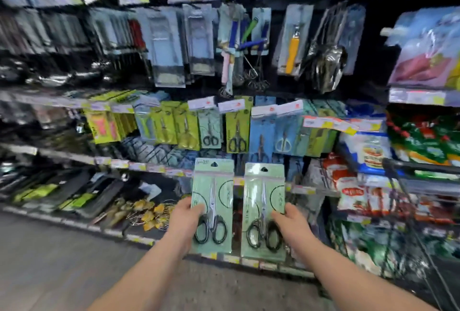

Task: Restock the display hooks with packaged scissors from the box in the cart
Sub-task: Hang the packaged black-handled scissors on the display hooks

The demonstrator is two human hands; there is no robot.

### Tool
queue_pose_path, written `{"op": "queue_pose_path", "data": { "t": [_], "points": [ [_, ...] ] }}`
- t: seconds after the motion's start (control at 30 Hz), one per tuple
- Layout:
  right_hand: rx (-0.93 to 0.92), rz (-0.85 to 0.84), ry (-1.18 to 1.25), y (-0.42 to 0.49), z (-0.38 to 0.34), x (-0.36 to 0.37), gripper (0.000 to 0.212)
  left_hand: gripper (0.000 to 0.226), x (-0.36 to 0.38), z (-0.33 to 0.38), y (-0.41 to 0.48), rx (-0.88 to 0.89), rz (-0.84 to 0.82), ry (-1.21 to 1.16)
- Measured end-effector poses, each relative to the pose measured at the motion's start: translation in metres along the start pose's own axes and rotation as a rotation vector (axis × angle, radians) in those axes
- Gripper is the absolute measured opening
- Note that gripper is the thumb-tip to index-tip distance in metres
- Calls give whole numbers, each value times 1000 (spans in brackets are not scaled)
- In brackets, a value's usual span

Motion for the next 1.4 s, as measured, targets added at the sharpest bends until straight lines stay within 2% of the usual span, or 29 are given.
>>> {"op": "queue_pose_path", "data": {
  "t": [0.13, 0.2, 0.33, 0.4, 0.47, 0.57, 0.8, 0.93, 1.07, 1.13, 1.27, 1.4],
  "points": [
    [-32, -55, -57, 15, -23, 44, 25, 11, -41, -15, 10, -62, 90, -66],
    [-46, -83, -76, 26, -35, 63, 25, 10, -57, -19, 21, -82, 127, -71],
    [-83, -140, -98, 61, -61, 102, 28, 22, -84, -24, 60, -106, 187, -50],
    [-72, -151, -96, 85, -75, 119, 33, 22, -93, -19, 84, -112, 203, -18],
    [-77, -158, -106, 113, -91, 134, 29, 16, -97, -11, 111, -100, 209, -16],
    [-92, -135, -104, 163, -116, 150, 21, 16, -96, 0, 156, -91, 197, -9],
    [-50, -121, -103, 260, -161, 169, 28, 17, -79, 16, 256, -89, 176, 57],
    [-12, -121, -106, 294, -170, 173, 38, 8, -68, 17, 291, -160, 153, 76],
    [4, -138, -92, 318, -167, 183, 53, 11, -62, 9, 318, -173, 147, 65],
    [6, -138, -97, 326, -166, 185, 46, 9, -61, 3, 331, -181, 148, 42],
    [-1, -136, -86, 338, -166, 190, 16, 14, -60, -3, 345, -178, 136, 32],
    [13, -94, -109, 354, -164, 194, 19, 24, -59, -3, 353, -178, 112, 13]
  ]
}}
Point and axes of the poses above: each hand's wrist, its own y-axis towards the middle knuckle, its own x-axis out of the palm, z = x × y, the point moved 3 cm from there along y, towards the middle knuckle, and after that the axes turned 7 degrees about x, right-handed, at the moved point
